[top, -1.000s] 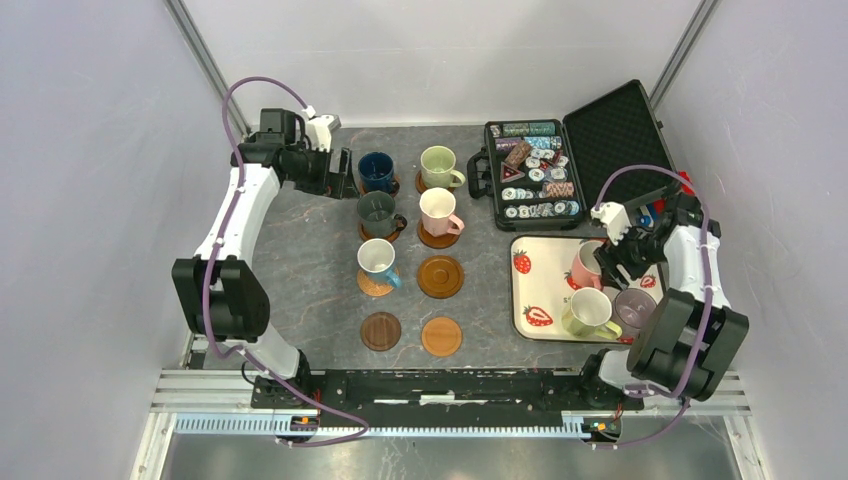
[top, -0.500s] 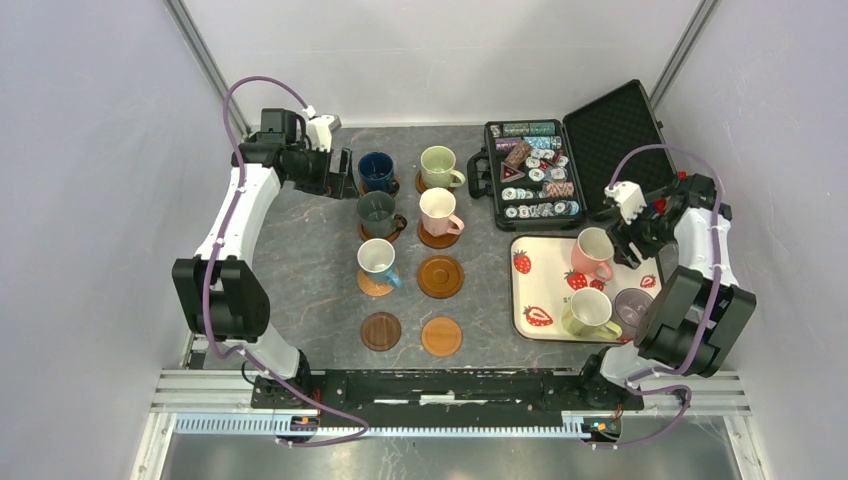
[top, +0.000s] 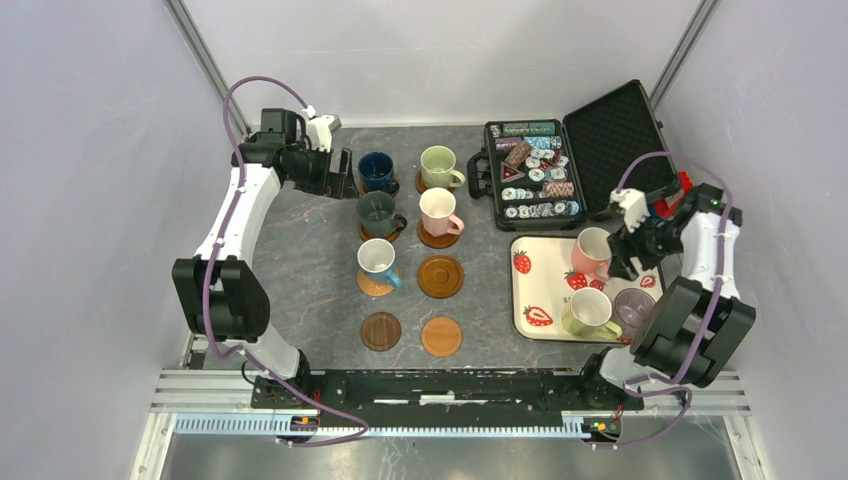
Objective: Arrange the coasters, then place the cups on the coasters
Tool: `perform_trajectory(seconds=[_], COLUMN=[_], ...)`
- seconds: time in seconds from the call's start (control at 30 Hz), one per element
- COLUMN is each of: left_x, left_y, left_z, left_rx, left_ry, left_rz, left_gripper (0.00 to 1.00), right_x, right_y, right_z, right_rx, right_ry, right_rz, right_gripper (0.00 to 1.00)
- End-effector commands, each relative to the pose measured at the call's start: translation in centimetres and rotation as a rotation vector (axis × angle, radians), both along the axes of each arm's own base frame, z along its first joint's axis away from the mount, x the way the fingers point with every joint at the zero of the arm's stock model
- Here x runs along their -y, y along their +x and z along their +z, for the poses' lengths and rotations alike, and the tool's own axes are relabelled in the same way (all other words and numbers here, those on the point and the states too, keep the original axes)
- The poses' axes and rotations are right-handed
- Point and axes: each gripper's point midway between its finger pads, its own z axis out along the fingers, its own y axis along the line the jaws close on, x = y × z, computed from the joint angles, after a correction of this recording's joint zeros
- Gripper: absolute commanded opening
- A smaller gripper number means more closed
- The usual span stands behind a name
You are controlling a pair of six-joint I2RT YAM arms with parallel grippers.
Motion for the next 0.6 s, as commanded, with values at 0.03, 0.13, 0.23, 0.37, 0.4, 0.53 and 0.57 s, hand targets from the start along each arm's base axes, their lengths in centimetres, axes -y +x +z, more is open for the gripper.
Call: perform_trajectory(seconds=[0.03, 0.13, 0.23, 0.37, 0.4, 0.53, 0.57], left_x=[0.5, 0.6, 0.5, 0.4, 0.3, 0.3, 0.3], left_y=[1.1, 1.2, 1.3, 1.3, 1.3, 1.3, 1.4], left_z=[1.3, 1.4, 1.5, 1.5, 1.4, 1.2, 1.2], left_rx=[0.040, 0.043, 0.046, 0.047, 0.046, 0.044, 0.041], left_ry=[-0.029, -0.029, -0.024, -0.018, -0.016, -0.014, -0.014], left_rz=[0.010, 0.010, 0.015, 0.020, 0.020, 0.021, 0.021], left_gripper=[1.00, 1.00, 1.00, 1.00, 1.00, 1.00, 1.00], right_x=[-2.9, -2.8, -1.9, -1.7, -1.7, -1.2, -1.2], right_y=[-0.7, -0.1, 0.8, 0.9, 0.9, 1.6, 1.9], right_z=[-1.3, -2.6, -3.7, -5.2, -5.4, -6.1, -5.9], right_rx=[-0.006, -0.015, 0.004, -0.001, 0.001, 0.019, 0.028], right_ry=[0.028, -0.018, -0.075, -0.082, -0.083, -0.094, -0.090], right_rz=[-0.029, -0.075, -0.145, -0.187, -0.194, -0.211, -0.210], right_gripper=[0.79, 0.78, 0.77, 0.72, 0.70, 0.58, 0.56])
